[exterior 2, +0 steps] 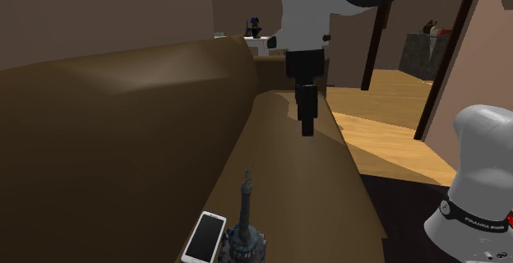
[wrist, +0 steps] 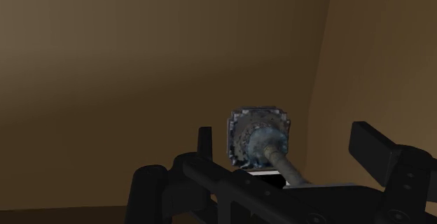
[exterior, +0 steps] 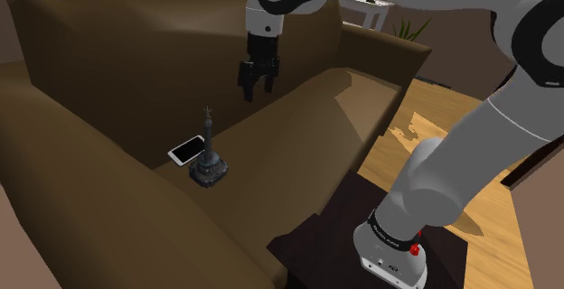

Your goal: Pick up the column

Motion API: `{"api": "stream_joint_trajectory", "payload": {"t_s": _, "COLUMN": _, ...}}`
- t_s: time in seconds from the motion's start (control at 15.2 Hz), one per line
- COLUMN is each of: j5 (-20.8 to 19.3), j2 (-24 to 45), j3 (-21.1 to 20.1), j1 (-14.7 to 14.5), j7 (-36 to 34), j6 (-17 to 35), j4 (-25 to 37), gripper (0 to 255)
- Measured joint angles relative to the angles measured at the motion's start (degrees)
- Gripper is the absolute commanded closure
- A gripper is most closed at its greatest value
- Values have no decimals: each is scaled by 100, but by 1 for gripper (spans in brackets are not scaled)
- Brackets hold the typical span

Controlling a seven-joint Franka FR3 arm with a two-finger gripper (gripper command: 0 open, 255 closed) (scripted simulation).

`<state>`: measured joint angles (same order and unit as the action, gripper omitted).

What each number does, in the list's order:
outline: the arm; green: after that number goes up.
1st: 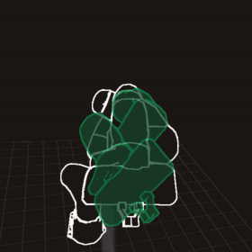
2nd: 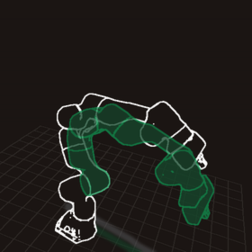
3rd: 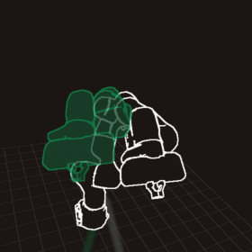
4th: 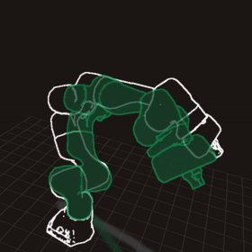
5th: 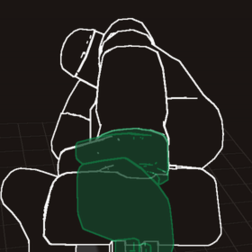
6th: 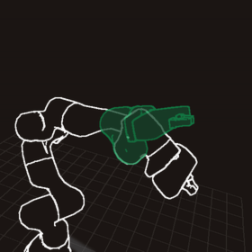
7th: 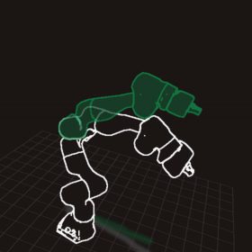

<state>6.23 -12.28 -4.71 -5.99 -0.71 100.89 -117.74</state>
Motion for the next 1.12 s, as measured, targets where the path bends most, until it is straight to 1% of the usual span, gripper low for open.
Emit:
{"api": "stream_joint_trajectory", "payload": {"t_s": 0.2, "j5": -3, "j2": 551, "j3": -130, "j1": -97, "j7": -82, "j6": 191, "j4": 414, "gripper": 0}}
{"api": "stream_joint_trajectory", "payload": {"t_s": 0.66, "j5": -143, "j2": 1936, "j3": -379, "j1": -344, "j7": -295, "j6": 392, "j4": 1718, "gripper": 0}}
{"api": "stream_joint_trajectory", "payload": {"t_s": 0.79, "j5": -163, "j2": 2095, "j3": -405, "j1": -380, "j7": -322, "j6": 466, "j4": 1815, "gripper": 0}}
{"api": "stream_joint_trajectory", "payload": {"t_s": 1.12, "j5": -174, "j2": 2226, "j3": -408, "j1": -390, "j7": -303, "j6": 799, "j4": 1617, "gripper": 0}}
